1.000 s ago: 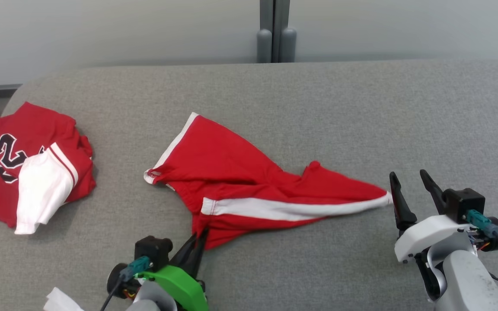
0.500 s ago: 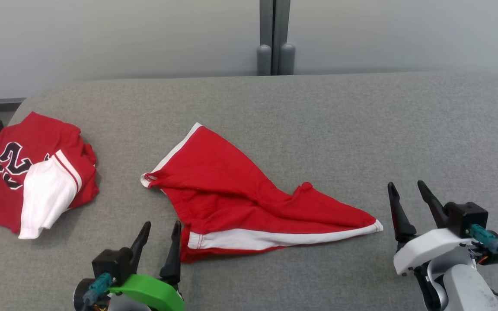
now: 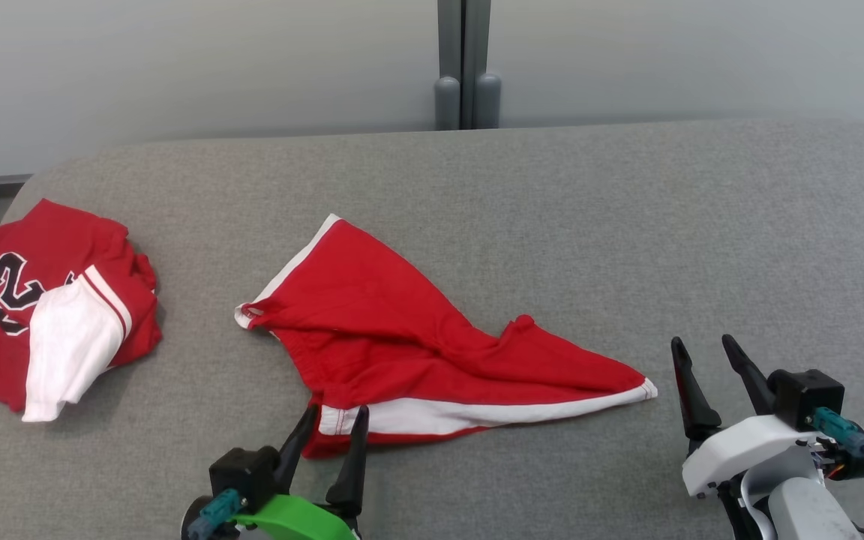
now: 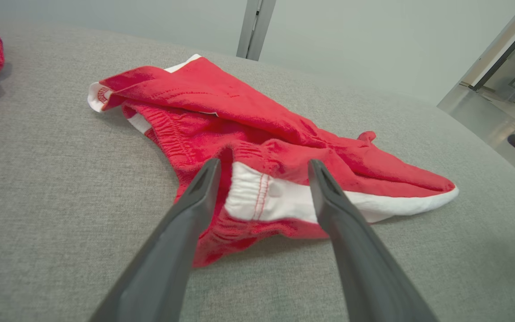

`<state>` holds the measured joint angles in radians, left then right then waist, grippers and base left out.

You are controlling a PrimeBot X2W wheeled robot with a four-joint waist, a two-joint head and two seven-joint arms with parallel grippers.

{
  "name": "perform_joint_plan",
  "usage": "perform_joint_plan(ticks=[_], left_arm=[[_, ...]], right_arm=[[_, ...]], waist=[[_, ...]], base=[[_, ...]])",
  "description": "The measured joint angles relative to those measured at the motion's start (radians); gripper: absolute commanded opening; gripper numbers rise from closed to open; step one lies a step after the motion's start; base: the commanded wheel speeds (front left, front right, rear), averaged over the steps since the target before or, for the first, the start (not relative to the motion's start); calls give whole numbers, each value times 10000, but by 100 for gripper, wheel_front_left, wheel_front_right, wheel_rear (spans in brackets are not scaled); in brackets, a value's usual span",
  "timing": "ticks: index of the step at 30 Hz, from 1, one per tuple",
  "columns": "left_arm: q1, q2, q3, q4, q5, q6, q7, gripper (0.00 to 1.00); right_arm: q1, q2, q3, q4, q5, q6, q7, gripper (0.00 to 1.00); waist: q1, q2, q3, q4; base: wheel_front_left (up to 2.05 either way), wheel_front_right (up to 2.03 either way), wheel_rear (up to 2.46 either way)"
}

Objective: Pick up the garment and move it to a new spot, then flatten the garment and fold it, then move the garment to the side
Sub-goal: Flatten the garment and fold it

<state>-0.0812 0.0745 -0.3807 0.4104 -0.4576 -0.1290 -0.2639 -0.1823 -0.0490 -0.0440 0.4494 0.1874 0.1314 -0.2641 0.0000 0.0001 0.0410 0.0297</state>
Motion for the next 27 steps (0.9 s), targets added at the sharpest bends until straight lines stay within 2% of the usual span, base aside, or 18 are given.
perform_joint_plan(ticks=[8, 9, 11, 12, 13, 14, 15, 16, 27], left_arm=[[-3, 165, -460, 420, -899, 0, 0, 100], [-36, 171, -477, 370, -1011, 0, 0, 96], [-96, 182, -464, 276, -1187, 0, -2, 80], [-116, 199, -466, 226, -1267, 0, 0, 59], [-118, 221, -481, 196, -1327, 0, 0, 47], [-119, 245, -525, 180, -1411, 0, 0, 41], [-120, 263, -587, 178, -1505, 0, -2, 27], [-124, 290, -660, 180, -1567, 0, 0, 0], [-279, 443, -742, -207, -1511, 0, 0, 0]], right_arm=[[64, 2, 38, 201, 52, 0, 0, 100], [65, 0, 33, 226, 50, 0, 0, 100], [70, 0, 31, 284, 46, 0, 0, 100], [77, 2, 27, 307, 33, 0, 0, 100], [83, 0, 19, 343, 21, 0, 0, 100], [91, 0, 8, 366, 2, 0, 0, 100], [95, 2, -4, 384, -10, 0, 0, 100], [95, 0, -25, 422, -23, 0, 0, 100], [79, 2, 136, 1292, 232, 0, 0, 100]], waist=[[0, 0, 164, 24], [0, 0, 189, 25], [0, 0, 224, 31], [0, 0, 240, 37], [0, 0, 251, 44], [0, 0, 267, 53], [0, 0, 279, 64], [0, 0, 291, 79], [0, 0, 550, 280]], base=[[0, 0, 0], [0, 0, 0], [0, 0, 0], [0, 0, 0], [0, 0, 0], [0, 0, 0], [0, 0, 0], [0, 0, 0], [0, 0, 0]])
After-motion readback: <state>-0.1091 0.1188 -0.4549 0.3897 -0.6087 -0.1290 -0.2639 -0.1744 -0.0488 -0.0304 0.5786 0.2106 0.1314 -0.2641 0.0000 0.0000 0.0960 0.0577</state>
